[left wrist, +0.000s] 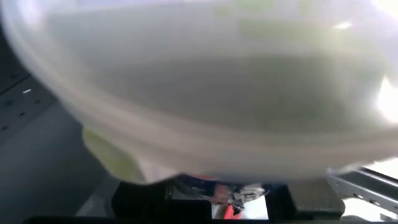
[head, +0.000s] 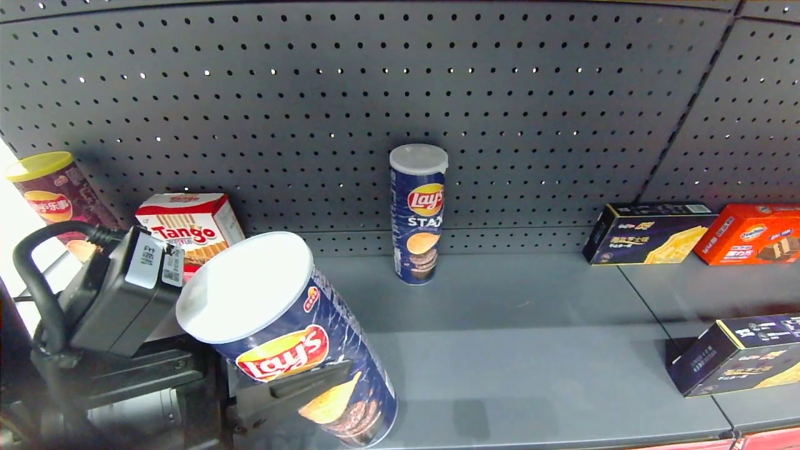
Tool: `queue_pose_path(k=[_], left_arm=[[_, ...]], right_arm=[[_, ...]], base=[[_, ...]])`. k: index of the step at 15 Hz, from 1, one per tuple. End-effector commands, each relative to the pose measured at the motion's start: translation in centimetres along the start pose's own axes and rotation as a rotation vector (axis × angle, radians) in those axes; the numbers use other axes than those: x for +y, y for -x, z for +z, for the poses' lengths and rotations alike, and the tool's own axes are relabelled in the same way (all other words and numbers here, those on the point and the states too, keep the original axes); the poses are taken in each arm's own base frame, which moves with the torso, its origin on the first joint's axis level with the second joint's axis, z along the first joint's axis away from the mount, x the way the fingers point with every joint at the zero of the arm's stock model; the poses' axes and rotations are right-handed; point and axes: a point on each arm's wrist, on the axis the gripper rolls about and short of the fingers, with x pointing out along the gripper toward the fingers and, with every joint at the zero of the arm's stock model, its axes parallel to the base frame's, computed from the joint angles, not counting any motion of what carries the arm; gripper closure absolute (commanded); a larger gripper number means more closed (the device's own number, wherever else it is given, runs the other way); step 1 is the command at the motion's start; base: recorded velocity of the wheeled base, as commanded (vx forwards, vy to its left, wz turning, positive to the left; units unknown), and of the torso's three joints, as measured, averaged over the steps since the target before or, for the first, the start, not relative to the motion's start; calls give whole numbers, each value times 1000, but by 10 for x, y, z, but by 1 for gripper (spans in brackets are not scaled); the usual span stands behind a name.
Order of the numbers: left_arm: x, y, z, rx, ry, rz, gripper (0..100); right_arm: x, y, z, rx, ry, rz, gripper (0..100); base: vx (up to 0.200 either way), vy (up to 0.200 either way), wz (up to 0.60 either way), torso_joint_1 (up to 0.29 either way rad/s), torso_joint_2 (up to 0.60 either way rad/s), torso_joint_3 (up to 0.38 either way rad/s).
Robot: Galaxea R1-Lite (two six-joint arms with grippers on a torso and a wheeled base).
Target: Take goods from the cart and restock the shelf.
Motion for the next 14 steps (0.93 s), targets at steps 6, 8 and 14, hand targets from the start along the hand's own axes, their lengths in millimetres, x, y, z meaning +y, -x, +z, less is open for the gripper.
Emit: queue_pose_path(k=[6,8,14], left_arm=[[7,5,-3,7,16,47,100],[8,5,-4,10,17,49,100],[6,6,-11,34,30,52,100]], right_arm=[[6,-62,143,70,20,302,0],[9,-82,145,68,52,342,0],[32,-159,146,89,72,540,0]], base=[[0,0,0,0,0,0],[0,0,0,0,0,0],[0,0,0,0,0,0]])
